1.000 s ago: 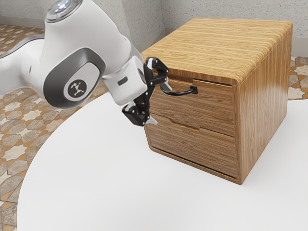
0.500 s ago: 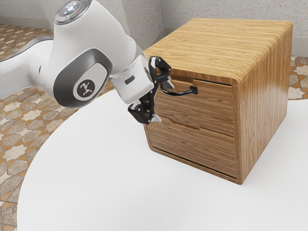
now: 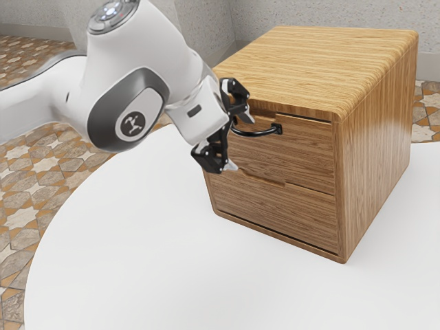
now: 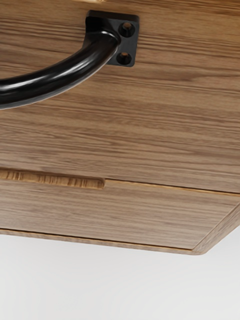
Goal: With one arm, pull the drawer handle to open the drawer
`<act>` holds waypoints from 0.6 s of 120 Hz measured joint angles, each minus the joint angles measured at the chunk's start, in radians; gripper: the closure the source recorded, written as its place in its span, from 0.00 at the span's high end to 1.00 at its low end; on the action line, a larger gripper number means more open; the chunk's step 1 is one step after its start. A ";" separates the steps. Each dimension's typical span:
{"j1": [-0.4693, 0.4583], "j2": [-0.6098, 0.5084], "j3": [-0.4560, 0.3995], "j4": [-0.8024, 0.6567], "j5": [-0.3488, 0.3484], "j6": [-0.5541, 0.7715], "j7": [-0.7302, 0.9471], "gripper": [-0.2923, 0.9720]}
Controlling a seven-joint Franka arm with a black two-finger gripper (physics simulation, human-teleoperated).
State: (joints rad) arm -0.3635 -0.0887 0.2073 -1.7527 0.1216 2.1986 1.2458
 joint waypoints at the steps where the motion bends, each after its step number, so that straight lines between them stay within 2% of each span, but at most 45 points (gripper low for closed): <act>1: 0.000 0.000 0.000 0.000 0.000 0.000 0.000 0.77; 72: -0.001 0.008 0.004 -0.016 0.001 0.001 -0.028 0.77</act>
State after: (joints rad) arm -0.3649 -0.0809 0.2112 -1.7684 0.1227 2.1995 1.2173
